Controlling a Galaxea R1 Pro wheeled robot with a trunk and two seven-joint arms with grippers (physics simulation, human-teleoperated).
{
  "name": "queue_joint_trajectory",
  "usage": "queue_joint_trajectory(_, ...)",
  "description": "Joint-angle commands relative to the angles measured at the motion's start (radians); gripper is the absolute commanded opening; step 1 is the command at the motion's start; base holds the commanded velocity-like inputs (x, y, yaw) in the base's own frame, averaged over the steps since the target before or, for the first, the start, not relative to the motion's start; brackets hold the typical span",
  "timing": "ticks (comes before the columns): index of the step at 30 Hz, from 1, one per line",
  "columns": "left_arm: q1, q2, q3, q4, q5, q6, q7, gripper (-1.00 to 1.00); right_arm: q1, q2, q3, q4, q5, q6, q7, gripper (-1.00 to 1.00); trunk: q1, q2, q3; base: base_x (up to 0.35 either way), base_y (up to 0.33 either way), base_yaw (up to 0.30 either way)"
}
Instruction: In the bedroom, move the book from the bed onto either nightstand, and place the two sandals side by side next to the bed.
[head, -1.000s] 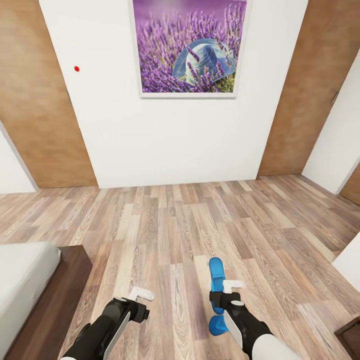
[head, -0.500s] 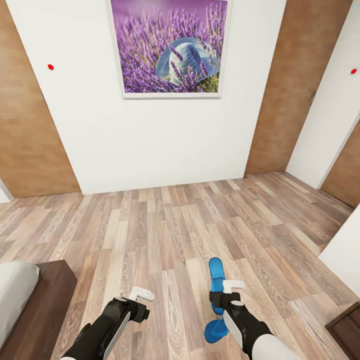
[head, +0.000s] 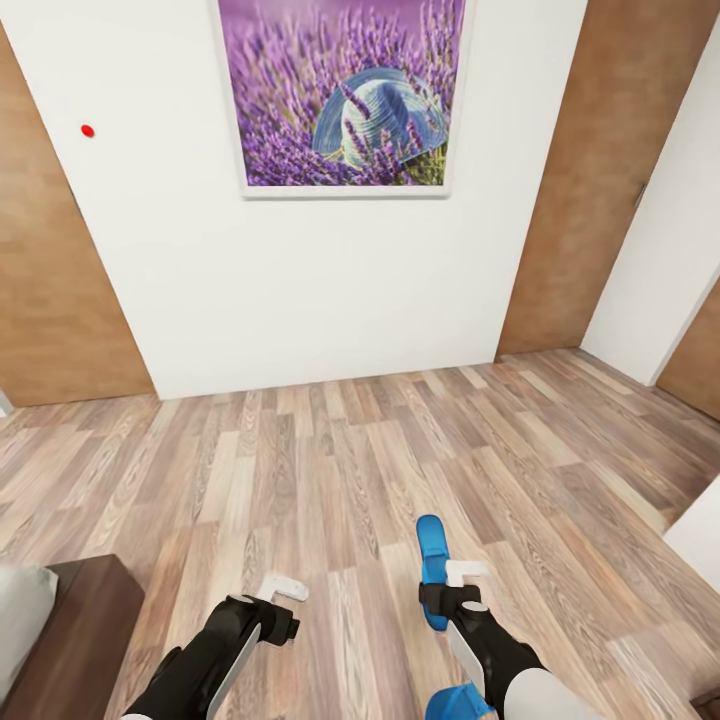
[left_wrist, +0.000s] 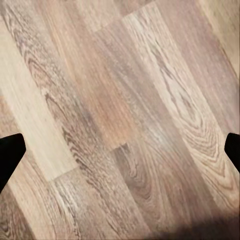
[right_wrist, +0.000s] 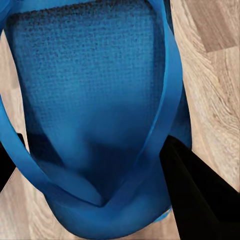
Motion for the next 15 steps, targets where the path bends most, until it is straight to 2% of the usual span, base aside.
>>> queue_joint_trajectory(1, 0.000, 0.000, -0.001, -0.001, -0.001, 0.005, 0.000, 1.00, 0.000, 0.000, -0.001, -0.002, -0.001, 0.006, -0.003, -1.00, 0.000, 0.000, -0.001, 0.322, 0.017, -0.043)
queue_joint_trajectory(6, 0.000, 0.000, -0.001, -0.001, -0.001, 0.005, 0.001, 1.00, 0.000, 0.000, -0.002, -0.002, -0.001, 0.006, -0.003, -1.00, 0.000, 0.000, -0.001, 0.322, 0.058, -0.160)
queue_joint_trajectory(12, 0.000, 0.000, -0.001, -0.001, -0.001, 0.005, 0.001, 1.00, 0.000, 0.000, -0.002, -0.002, -0.001, 0.006, -0.003, -1.00, 0.000, 0.000, -0.001, 0.294, 0.086, -0.250)
queue_joint_trajectory(15, 0.000, 0.000, -0.001, -0.001, -0.001, 0.005, 0.000, 1.00, 0.000, 0.000, -0.002, -0.002, -0.001, 0.006, -0.003, -1.00, 0.000, 0.000, -0.001, 0.181, 0.046, -0.269)
